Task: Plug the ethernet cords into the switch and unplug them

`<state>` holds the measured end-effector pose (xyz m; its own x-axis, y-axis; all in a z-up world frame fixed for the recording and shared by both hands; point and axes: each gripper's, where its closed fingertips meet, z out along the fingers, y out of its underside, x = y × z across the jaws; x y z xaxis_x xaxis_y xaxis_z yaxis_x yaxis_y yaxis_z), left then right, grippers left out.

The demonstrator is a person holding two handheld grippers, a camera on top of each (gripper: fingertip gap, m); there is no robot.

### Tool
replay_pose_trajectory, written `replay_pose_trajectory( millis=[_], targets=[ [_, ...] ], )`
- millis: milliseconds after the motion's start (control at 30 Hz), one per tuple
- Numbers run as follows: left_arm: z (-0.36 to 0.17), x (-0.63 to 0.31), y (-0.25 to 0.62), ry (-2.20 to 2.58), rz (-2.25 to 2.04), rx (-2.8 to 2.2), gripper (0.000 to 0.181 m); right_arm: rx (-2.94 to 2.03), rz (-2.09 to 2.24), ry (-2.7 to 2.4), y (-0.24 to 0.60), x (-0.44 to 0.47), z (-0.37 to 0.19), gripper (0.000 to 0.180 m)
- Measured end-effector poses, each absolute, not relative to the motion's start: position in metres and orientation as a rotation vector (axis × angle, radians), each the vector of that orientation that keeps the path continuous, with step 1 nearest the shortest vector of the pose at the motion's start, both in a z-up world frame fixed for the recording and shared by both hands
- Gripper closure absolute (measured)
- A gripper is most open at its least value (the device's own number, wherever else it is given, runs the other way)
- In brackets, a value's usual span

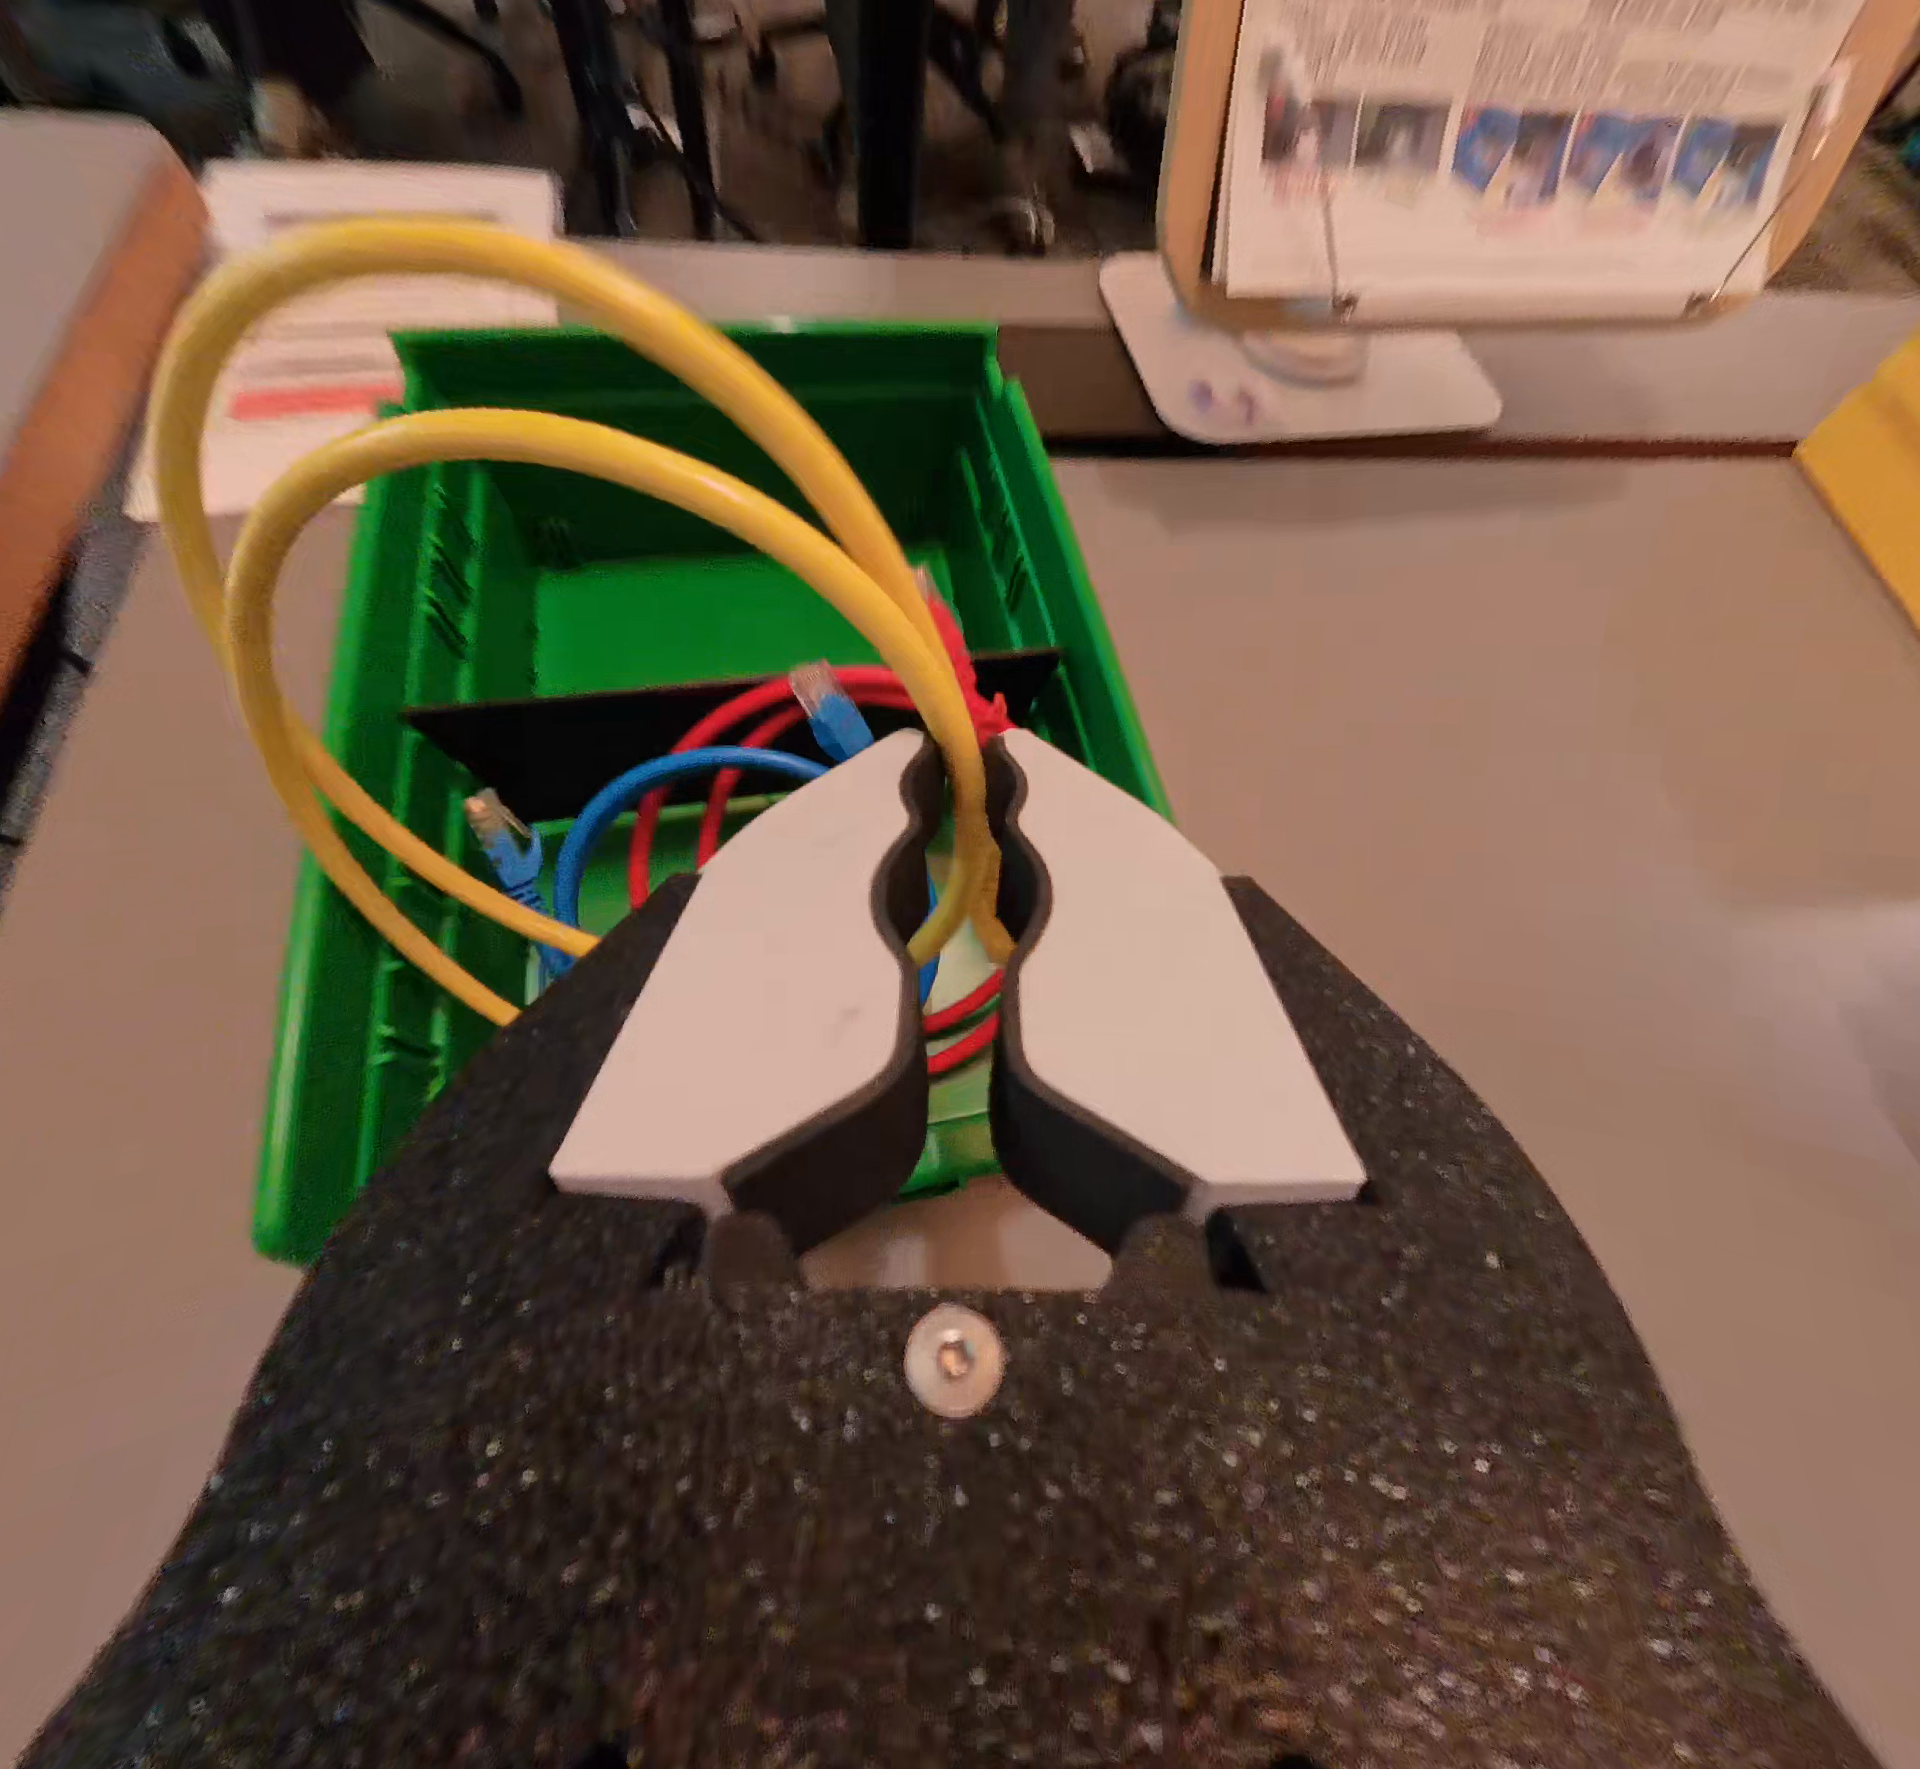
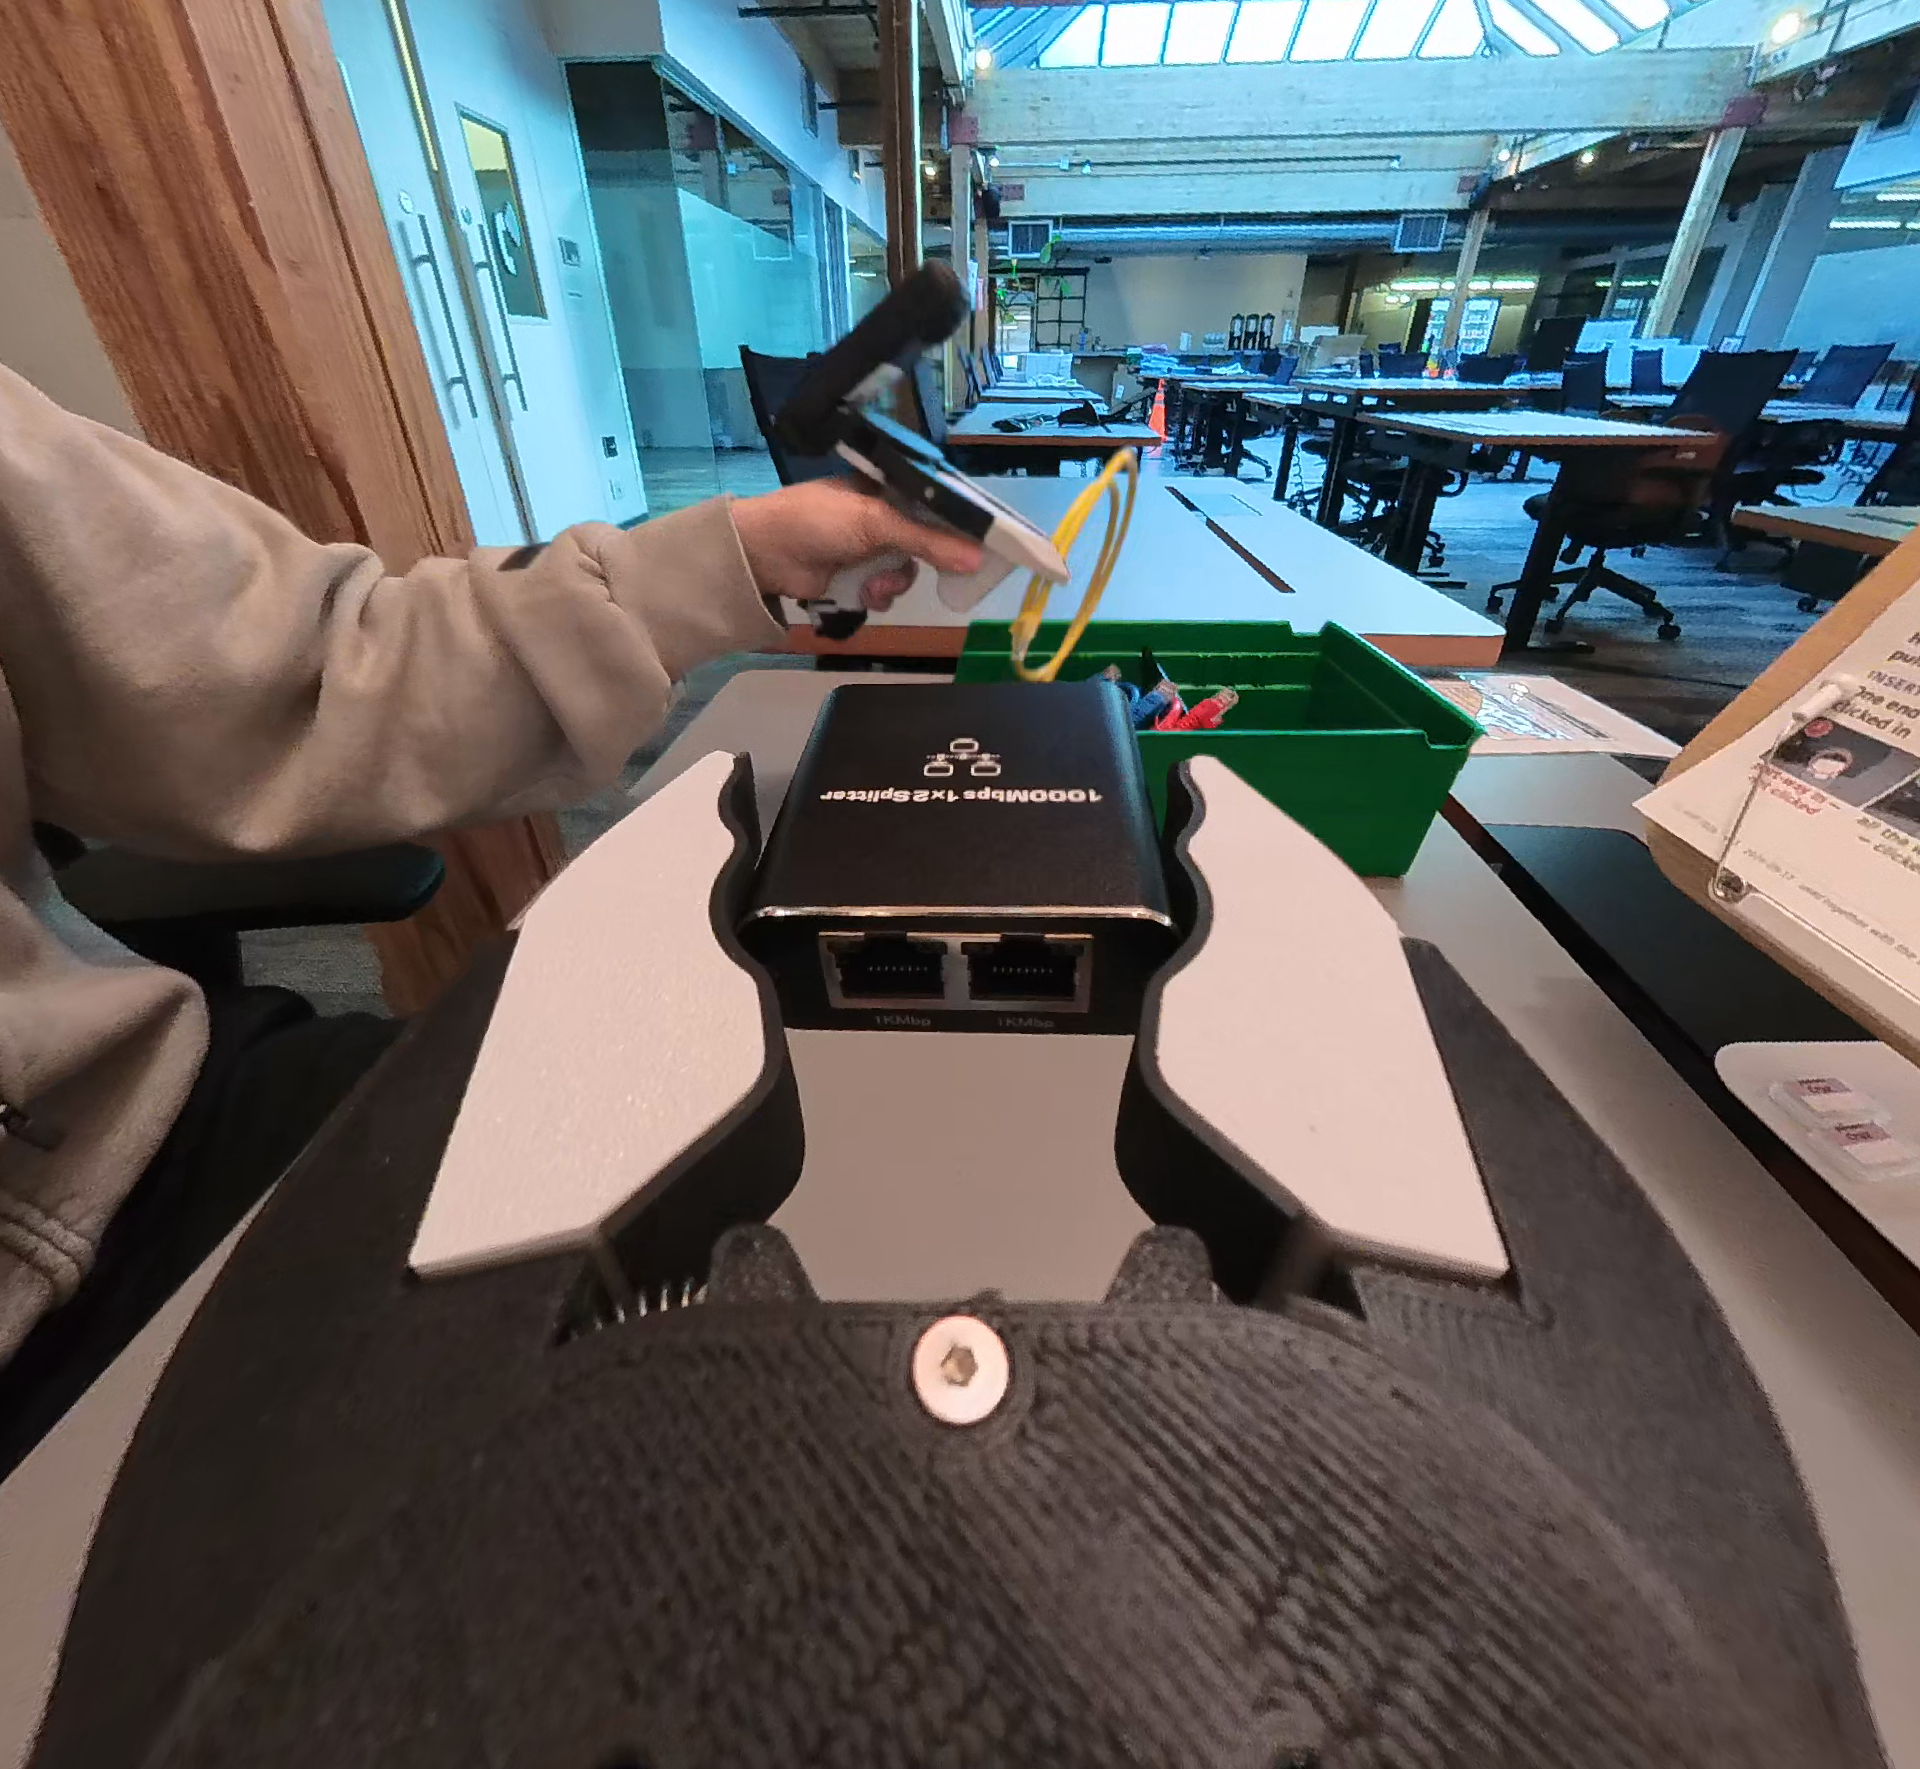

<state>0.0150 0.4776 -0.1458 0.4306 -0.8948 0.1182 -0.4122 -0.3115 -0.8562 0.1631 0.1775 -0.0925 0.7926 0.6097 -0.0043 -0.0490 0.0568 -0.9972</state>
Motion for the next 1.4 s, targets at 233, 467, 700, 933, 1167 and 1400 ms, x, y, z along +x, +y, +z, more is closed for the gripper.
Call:
replay_pose_trajectory(
  millis=[233, 467, 700, 933, 1167, 1400],
  targets=[
    [-0.049, -0.005, 0.416, 1.078, -0.767, -1.614, 0.175, -1.391, 0.510, -0.510, 0.166, 0.161, -0.076, 0.104],
    [-0.006, -0.004, 0.313, 1.185, -0.944, -1.444, 0.175, -1.353, 0.510, -0.550, 0.157, 0.153, -0.063, 0.104],
    [-0.068, 0.012, 0.193, 1.512, -1.336, -1.642, 0.175, -1.293, 0.511, -0.567, 0.144, 0.151, -0.048, 0.104],
    [-0.174, 0.052, 0.160, 1.575, -1.437, -1.945, 0.173, -1.244, 0.540, -0.595, 0.136, 0.144, -0.039, 0.104],
    [-0.203, 0.103, 0.158, 1.559, -1.410, -1.894, 0.149, -1.242, 0.532, -0.618, 0.132, 0.141, -0.037, 0.104],
    [-0.205, 0.108, 0.168, 1.828, -1.203, -1.606, 0.136, -1.245, 0.507, -0.597, 0.128, 0.152, -0.037, 0.104]
  ],
)
